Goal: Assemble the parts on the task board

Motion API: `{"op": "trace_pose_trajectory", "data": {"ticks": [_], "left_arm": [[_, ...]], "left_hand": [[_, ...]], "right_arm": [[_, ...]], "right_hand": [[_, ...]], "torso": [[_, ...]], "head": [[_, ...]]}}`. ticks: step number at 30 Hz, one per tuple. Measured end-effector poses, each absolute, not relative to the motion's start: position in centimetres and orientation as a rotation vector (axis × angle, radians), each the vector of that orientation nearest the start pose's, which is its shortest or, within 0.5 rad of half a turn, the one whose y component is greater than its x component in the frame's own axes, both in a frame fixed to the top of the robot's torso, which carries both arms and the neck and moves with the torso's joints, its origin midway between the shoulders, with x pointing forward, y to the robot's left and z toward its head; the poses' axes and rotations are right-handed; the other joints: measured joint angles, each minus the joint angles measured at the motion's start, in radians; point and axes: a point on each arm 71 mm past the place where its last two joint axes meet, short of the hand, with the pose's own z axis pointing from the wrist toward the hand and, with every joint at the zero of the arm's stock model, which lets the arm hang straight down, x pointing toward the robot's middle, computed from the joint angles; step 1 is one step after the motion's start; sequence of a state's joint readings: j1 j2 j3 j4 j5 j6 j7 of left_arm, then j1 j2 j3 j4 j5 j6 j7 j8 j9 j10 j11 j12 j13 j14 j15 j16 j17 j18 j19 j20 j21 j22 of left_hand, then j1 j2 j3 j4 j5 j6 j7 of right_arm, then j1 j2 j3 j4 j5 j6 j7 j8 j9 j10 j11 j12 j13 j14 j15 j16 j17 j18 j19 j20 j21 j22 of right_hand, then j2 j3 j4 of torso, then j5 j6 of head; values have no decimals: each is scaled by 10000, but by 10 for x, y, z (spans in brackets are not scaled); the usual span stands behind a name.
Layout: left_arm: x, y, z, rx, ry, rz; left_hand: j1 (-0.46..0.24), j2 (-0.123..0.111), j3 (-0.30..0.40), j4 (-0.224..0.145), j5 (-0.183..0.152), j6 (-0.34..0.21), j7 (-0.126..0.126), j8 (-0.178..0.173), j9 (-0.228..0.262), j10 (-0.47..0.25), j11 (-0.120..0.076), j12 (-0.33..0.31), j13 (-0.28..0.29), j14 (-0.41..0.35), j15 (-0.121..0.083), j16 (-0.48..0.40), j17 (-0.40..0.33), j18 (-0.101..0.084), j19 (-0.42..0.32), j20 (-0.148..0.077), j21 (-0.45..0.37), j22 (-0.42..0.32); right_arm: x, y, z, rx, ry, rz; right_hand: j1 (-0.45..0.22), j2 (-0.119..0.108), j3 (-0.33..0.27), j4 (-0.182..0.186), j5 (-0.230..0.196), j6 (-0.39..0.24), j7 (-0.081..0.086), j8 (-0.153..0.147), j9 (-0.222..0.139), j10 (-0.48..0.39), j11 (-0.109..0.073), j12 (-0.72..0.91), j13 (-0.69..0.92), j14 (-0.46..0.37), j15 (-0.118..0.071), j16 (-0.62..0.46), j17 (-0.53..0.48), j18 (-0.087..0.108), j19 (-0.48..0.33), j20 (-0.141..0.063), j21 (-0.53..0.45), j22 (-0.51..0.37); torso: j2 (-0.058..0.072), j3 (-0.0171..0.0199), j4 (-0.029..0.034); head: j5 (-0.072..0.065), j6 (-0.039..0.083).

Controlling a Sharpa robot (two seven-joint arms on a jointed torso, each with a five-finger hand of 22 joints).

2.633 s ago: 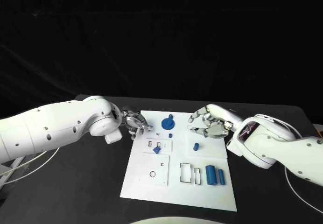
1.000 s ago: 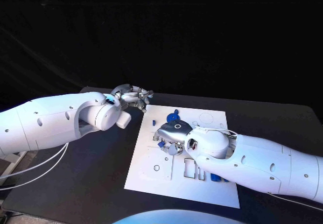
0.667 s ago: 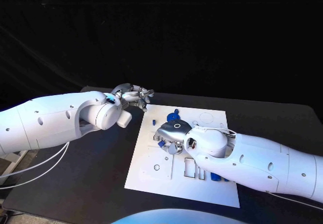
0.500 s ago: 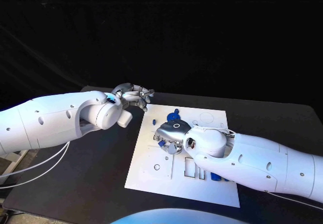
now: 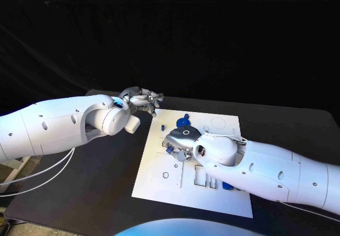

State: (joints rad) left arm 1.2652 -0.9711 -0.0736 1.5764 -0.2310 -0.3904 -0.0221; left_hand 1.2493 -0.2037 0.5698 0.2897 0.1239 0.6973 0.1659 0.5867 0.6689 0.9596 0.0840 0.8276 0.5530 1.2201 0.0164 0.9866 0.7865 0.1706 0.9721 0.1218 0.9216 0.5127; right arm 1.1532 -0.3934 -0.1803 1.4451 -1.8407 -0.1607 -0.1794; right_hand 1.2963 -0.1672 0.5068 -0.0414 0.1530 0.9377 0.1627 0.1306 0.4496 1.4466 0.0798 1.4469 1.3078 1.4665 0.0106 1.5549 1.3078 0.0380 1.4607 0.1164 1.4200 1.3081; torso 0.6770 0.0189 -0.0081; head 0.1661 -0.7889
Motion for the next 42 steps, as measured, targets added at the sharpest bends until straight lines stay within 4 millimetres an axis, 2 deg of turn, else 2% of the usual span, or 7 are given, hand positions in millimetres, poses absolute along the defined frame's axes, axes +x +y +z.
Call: {"op": "trace_pose_trajectory", "data": {"ticks": [7,11,12,16,24,29,42], "left_arm": [[483,263,-178,-11194,16950,-10884],[483,262,-178,-11193,16962,-10891],[483,262,-178,-11193,16964,-10892],[483,262,-178,-11194,16976,-10895],[483,263,-179,-11200,17007,-10893],[483,263,-179,-11196,17050,-10908],[483,263,-179,-11174,17180,-10949]], "left_hand": [[0,0,0,0,0,0,0,-3,1,0,0,0,0,0,0,0,1,-1,0,0,1,0],[0,0,29,29,0,0,0,-3,1,0,0,0,-10,0,0,0,1,0,0,0,1,1],[0,0,29,29,0,0,-1,-3,-5,0,0,0,-10,0,0,0,1,0,0,0,1,1],[0,0,29,29,0,0,0,-3,-10,0,0,0,-12,0,0,0,1,-1,0,-1,1,-3],[0,0,29,29,0,0,0,28,-30,0,0,0,-35,1,0,0,-17,-1,21,-22,-39,-22],[0,0,28,28,0,1,-1,34,-40,0,0,0,-48,0,0,0,-17,-2,37,-38,-67,-26],[0,0,28,28,0,0,-1,34,-51,0,0,0,-59,1,0,0,-16,-1,37,-38,-67,-26]], "right_arm": [[421,6,-248,-8066,16568,7067],[421,5,-248,-7978,16513,7025],[421,5,-248,-7948,16493,7019],[422,1,-249,-7770,16402,6993],[424,-9,-249,-7338,16200,6952],[426,-17,-247,-7054,16115,6877],[427,-26,-246,-6656,16146,6644]], "right_hand": [[-129,128,118,35,-3,305,-89,196,44,72,-73,56,-1,0,0,0,-1,0,38,-38,-1,-1],[-251,250,160,77,-48,474,-153,283,57,126,-126,96,-1,0,-74,0,-1,-1,57,-57,60,-1],[-285,279,178,101,-63,550,-184,359,58,164,-165,102,-1,3,-148,39,-1,0,73,-79,60,-2],[-602,355,122,322,-56,641,-271,591,74,204,-248,209,-2,-33,-221,38,-2,0,72,-182,174,-2],[-1064,482,38,705,154,653,-282,821,76,196,-342,210,-2,1,-324,38,-3,-1,63,-261,223,-3],[-1255,472,-45,903,196,669,-296,885,277,196,-342,209,-3,1,-324,78,-3,-1,36,-289,222,-4],[-1490,328,-101,1065,254,720,-479,937,304,196,-341,209,-4,0,-323,77,-4,0,35,-288,222,-5]], "torso": [[-2,2,-12],[-9,2,-13],[-9,2,-13],[-12,4,-13],[-13,5,-13],[-12,7,-31],[-8,9,-31]], "head": [[9,-15],[-3,-13],[-7,-9],[-25,6],[-66,36],[-74,49],[-116,39]]}}
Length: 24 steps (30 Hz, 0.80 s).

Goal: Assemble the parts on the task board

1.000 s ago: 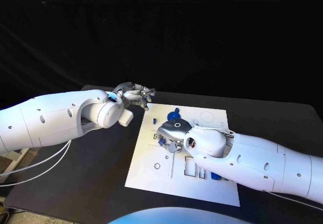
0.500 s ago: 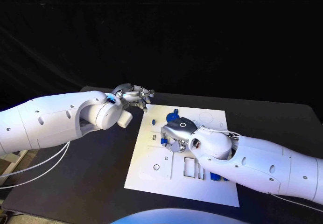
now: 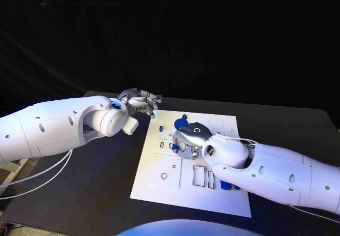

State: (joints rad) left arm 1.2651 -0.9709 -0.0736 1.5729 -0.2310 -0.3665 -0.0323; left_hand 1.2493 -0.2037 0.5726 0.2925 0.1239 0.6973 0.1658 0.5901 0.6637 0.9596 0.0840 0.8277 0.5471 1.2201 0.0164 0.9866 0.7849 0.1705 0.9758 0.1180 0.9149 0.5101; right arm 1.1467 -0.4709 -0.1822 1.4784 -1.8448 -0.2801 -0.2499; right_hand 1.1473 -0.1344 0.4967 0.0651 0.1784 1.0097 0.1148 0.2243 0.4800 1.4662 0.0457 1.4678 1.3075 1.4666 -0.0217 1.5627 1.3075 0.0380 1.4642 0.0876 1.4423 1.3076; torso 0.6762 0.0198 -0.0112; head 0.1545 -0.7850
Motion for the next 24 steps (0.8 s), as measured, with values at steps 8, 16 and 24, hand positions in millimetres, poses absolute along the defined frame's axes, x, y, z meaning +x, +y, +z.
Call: {"op": "trace_pose_trajectory", "data": {"ticks": [8,16,24], "left_arm": [[483,262,-180,-11154,17272,-10969],[483,261,-180,-11139,17344,-10983],[482,261,-180,-11141,17385,-10978]], "left_hand": [[0,0,0,0,0,0,0,0,0,-37,37,0,0,0,0,0,-19,0,0,0,0,-11],[0,0,0,0,0,0,0,0,0,-37,37,0,1,0,0,0,-19,0,0,0,0,-11],[0,0,0,0,0,0,0,0,-14,-37,37,0,-16,0,0,0,-30,-1,0,0,0,-10]], "right_arm": [[431,-29,-248,-6499,16319,6416],[433,-30,-250,-6468,16511,6224],[433,-30,-251,-6433,16612,6170]], "right_hand": [[-54,-54,0,0,20,-132,65,2,-25,0,0,0,-1,0,0,0,-1,0,0,0,0,-1],[-46,-163,-27,28,33,-266,129,36,-58,0,0,-64,-1,0,1,0,-1,0,0,1,-40,-1],[-156,-294,-83,85,-7,-730,330,-244,-208,-93,93,-143,-1,-6,80,0,-1,0,0,1,-155,-2]], "torso": [[-3,-10,3],[-5,-14,6],[-5,-15,14]], "head": [[-5,12],[-36,18],[-45,19]]}}
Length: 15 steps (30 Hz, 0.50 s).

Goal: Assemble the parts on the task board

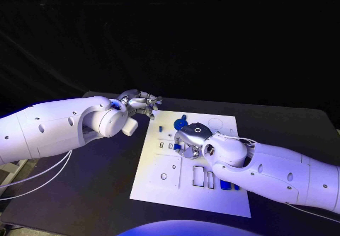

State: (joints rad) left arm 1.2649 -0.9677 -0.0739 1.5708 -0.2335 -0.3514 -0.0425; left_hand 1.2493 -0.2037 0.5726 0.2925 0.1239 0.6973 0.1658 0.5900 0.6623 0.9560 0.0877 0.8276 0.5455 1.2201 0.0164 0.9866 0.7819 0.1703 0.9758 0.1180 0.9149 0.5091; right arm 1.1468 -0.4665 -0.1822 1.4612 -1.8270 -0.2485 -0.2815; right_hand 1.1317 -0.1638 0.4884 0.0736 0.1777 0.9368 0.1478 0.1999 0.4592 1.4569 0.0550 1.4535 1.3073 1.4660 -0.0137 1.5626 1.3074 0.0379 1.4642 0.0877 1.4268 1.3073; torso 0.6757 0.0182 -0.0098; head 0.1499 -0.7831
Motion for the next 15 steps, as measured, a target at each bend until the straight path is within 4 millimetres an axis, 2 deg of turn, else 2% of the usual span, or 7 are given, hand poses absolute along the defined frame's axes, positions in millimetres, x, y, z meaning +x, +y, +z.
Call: {"op": "trace_pose_trajectory", "data": {"ticks": [2,15], "left_arm": [[482,261,-180,-11143,17394,-10973],[482,261,-181,-11153,17425,-10940]], "left_hand": [[0,0,0,0,0,0,0,0,0,0,0,0,0,0,0,0,0,1,0,0,0,0],[0,0,0,0,0,0,0,0,-9,1,0,0,-8,0,0,0,0,0,0,0,0,-10]], "right_arm": [[433,-30,-251,-6410,16636,6162],[433,-28,-251,-6290,16724,6197]], "right_hand": [[-1,-1,-24,28,0,-136,38,-70,-44,-27,82,-43,0,-14,14,0,0,0,37,38,0,0],[-25,-24,-29,142,0,-197,100,-119,-82,-61,115,-53,8,-14,84,0,0,0,1,75,0,7]], "torso": [[0,1,0],[6,-3,7]], "head": [[0,0],[-9,-12]]}}
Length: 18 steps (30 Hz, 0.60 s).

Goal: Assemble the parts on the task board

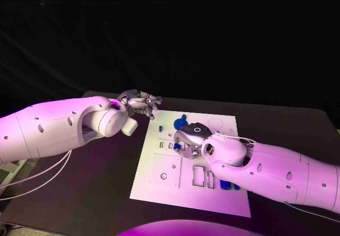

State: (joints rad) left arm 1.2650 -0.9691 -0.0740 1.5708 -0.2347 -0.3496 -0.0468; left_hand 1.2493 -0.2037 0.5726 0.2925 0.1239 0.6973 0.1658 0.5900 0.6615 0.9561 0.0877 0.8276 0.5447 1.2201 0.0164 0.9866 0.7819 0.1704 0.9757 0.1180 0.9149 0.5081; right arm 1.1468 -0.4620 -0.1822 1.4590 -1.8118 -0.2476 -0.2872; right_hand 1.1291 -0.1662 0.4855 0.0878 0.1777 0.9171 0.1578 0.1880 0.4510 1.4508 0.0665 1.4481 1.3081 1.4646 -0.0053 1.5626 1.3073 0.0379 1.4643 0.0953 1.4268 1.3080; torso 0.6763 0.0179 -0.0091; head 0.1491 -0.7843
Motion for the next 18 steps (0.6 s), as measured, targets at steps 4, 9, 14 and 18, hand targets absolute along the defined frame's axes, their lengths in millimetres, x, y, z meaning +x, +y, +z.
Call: {"op": "trace_pose_trajectory", "data": {"ticks": [4,9,14,18], "left_arm": [[482,261,-181,-11155,17436,-10933],[482,262,-181,-11158,17451,-10921],[482,262,-181,-11157,17478,-10906],[482,262,-181,-11154,17498,-10891]], "left_hand": [[0,0,0,0,0,0,0,0,0,0,0,0,0,0,0,0,1,0,0,0,0,0],[0,0,0,0,0,0,0,0,0,0,0,0,0,0,0,0,1,1,0,0,0,0],[0,0,0,0,0,-37,37,0,-20,0,0,0,-21,0,0,-39,-14,1,0,0,0,-12],[0,0,0,0,0,-37,37,0,-20,0,0,0,-21,0,0,-39,-15,1,0,0,0,-12]], "right_arm": [[433,-27,-251,-6257,16753,6234],[433,-27,-251,-6209,16796,6276],[433,-26,-251,-6174,16825,6302],[433,-26,-251,-6148,16841,6303]], "right_hand": [[-39,-39,-26,26,4,1,0,0,0,0,0,0,0,0,0,0,8,0,0,0,0,1],[-39,-39,-28,79,43,1,0,0,0,0,0,0,0,0,0,0,8,1,33,33,0,1],[-39,-39,-29,80,54,1,1,0,2,0,-1,0,-1,0,0,0,7,0,36,36,0,0],[-39,-39,-29,80,80,1,1,0,3,0,-1,0,-2,0,-1,0,7,1,36,36,0,-1]], "torso": [[0,-1,2],[1,-1,2],[5,-3,8],[5,-10,18]], "head": [[-3,-1],[-4,-16],[-14,-17],[-10,-24]]}}
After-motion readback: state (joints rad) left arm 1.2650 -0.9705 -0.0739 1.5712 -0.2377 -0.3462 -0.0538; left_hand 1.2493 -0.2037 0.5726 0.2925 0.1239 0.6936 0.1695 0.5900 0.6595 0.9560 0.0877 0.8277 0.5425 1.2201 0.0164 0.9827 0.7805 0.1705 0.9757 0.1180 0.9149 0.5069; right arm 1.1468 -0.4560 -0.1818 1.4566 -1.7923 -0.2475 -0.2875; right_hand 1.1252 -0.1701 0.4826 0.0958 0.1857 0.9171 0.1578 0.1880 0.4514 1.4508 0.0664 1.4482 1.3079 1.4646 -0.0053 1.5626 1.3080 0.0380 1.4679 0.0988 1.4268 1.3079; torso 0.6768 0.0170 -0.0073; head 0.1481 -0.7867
